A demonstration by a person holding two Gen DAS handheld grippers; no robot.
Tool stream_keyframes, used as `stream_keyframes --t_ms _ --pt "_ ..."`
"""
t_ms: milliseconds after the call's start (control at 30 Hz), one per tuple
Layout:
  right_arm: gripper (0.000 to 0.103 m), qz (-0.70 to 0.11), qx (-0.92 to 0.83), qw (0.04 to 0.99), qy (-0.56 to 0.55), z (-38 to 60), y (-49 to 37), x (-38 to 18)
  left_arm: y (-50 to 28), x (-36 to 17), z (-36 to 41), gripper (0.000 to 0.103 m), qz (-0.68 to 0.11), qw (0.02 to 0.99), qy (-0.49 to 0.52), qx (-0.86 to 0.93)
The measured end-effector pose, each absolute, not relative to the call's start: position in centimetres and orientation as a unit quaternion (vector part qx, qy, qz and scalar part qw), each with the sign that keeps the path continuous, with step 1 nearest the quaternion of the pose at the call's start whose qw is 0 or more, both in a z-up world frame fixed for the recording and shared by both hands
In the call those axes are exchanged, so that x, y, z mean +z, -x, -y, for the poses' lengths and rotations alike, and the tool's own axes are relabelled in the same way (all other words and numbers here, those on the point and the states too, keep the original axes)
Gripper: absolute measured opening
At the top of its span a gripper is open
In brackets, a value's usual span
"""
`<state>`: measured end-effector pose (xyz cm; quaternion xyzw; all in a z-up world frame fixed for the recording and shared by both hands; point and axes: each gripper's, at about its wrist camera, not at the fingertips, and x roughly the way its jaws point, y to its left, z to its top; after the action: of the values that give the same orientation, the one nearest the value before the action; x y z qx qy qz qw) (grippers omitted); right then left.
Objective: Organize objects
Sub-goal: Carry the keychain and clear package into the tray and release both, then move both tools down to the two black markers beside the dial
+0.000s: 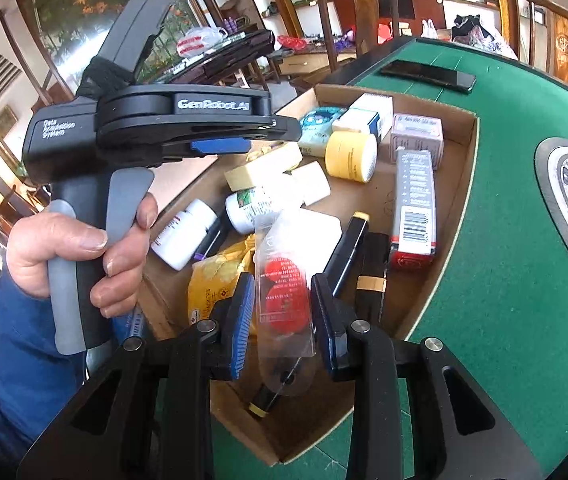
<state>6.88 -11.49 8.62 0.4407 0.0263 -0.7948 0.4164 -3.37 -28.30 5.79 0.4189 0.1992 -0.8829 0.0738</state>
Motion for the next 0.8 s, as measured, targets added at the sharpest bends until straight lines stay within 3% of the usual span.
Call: stream_keyframes --t_ms 367,433,600,667,800 --pt "0.029 0.042 -0.816 0.388 -0.428 5.1 -3.8 9.9 0.2 9.9 21.9 0.063 -0.211 0.018 -0.353 -0.911" --pt "0.029 0.060 -0.828 0.362 -0.425 1.9 -2.3 10.1 -0.2 10.2 19.2 0.069 -0.194 0.002 -0.347 -0.917" --pt "0.029 0.096 -0.862 0.265 -0.421 -6.5 2.8 10.5 1.0 7.9 8.8 0.071 -0.126 -0.091 -0.376 -0.913" --pt "0.034 0.083 -0.873 0.222 -0.426 -8.9 5.4 10.4 1.9 6.1 5.7 0.071 -0.113 -0.117 -0.398 -0.903" --pt "0.034 0.103 -0.875 0.173 -0.440 -12.8 9.6 9.1 3.3 3.1 3.4 0.071 -0.101 -0.116 -0.426 -0.891"
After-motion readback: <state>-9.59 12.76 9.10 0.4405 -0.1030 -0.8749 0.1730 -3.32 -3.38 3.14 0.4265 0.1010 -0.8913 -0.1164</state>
